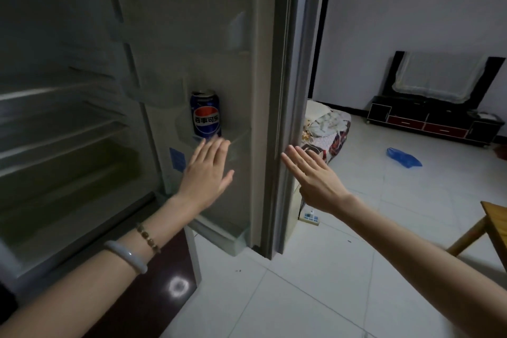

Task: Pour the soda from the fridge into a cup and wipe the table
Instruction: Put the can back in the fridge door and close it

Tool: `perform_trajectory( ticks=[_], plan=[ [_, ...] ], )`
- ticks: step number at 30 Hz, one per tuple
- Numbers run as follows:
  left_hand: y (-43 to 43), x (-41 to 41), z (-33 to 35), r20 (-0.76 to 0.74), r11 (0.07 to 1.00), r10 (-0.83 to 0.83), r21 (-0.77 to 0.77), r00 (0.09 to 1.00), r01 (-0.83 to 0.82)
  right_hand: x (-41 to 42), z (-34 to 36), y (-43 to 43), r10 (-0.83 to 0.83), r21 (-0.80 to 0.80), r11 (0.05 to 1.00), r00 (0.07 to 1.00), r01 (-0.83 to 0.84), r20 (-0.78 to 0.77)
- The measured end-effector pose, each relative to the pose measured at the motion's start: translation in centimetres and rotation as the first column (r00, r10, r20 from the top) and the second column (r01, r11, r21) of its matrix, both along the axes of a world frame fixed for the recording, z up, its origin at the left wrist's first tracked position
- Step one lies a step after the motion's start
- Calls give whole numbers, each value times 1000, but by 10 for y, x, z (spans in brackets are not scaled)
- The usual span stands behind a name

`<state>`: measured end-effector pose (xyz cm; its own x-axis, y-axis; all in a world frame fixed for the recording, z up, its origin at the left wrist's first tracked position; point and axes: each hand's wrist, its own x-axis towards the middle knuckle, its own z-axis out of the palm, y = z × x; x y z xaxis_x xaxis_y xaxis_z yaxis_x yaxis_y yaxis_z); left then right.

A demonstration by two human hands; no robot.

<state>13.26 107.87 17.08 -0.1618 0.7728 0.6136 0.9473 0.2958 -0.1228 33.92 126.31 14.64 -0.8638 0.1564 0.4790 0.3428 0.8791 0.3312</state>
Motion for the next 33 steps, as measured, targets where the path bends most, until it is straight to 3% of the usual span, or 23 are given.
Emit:
perform_trajectory(
  ticks=[9, 15, 18, 24, 33],
  plan=[
    [-129, -5, -4, 187, 977, 211, -15, 960, -212, -11, -1, -88, 120, -68, 990, 990, -125, -67],
    [-191, 18, -18, 158, 997, 37, 65, 987, -48, -56, 2, -146, 316, -67, 947, 949, -315, -3],
    [-203, 30, -21, 215, 993, -5, 115, 977, -20, -86, 2, -172, 399, -40, 916, 917, -399, 9],
    [-234, 23, -16, 488, 926, 139, 245, 861, -288, -150, 5, -223, 558, -17, 830, 829, -558, 42],
    [-290, -58, -7, 604, 799, 311, 251, 733, -546, -268, 2, -286, 732, 82, 671, 676, -737, 82]
  ],
)
